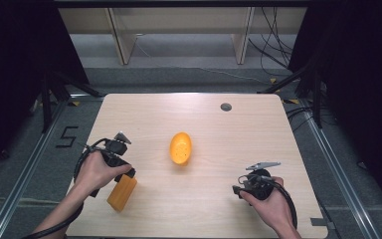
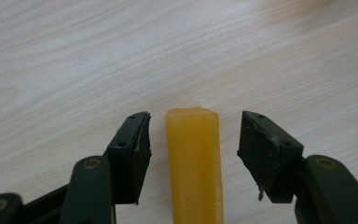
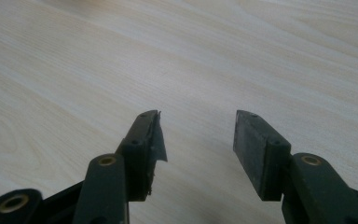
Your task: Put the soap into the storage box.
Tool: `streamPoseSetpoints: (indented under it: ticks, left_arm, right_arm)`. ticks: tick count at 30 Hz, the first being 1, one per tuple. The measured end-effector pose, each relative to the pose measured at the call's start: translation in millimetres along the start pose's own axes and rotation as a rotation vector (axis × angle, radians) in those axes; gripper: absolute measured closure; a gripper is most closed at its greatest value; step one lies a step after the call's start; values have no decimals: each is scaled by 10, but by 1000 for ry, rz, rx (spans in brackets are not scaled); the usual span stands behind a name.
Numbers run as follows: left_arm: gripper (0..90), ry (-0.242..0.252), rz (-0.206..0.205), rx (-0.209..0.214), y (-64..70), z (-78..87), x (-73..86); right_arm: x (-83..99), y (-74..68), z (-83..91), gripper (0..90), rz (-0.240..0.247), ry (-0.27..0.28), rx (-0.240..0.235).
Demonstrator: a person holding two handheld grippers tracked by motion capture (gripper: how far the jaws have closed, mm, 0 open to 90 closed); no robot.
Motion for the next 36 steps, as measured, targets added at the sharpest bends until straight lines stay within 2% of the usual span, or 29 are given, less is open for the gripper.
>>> streamPoseSetpoints:
  ticks: [2,3,5,10,11,12,13,15,18,24,25,27,36]
  left_arm:
    - [429,-17,39,21,22,-35,-14]
    - [430,-30,23,9,8,-46,-20]
    - [430,-46,41,7,19,-83,-23]
    - [436,-62,44,2,24,-136,-41]
    - [440,-71,41,-2,21,-146,-48]
    - [444,-79,41,-12,18,-165,-55]
    - [459,-106,31,-20,6,-178,-62]
    - [478,-116,35,-20,2,-194,-66]
    - [508,-124,58,-22,5,-226,-84]
    - [586,-148,71,-10,35,-277,-98]
    - [592,-148,71,-10,35,-277,-98]
    - [596,-154,86,-12,40,-288,-96]
    - [603,-148,96,-14,45,-278,-84]
  right_arm:
    - [0,-13,2,511,-1,1,-20]
    - [0,-13,3,511,1,0,-20]
    - [2,-10,0,511,5,-4,-20]
    - [2,-19,0,510,4,-20,-22]
    - [0,-11,8,509,13,-28,-11]
    - [1,-13,-6,509,9,-10,-18]
    - [1,-11,-11,508,10,-12,-20]
    - [2,-11,-17,507,8,-12,-20]
    - [2,-10,-20,507,10,-14,-21]
    - [3,-9,-31,504,16,-23,-25]
    - [1,-5,-18,503,22,-41,-19]
    - [2,-3,-41,501,24,-19,-24]
    - [3,0,-44,499,28,-21,-26]
Point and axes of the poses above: each handheld gripper's, and its own axes: z roughly backward along the jaws, x roughly out of its underside, y roughly to its right, the point moved 1 cm from there along -z, roughly forward along the jaws, and after that the axes turned 15 degrees about -y, right-handed, at the moved point
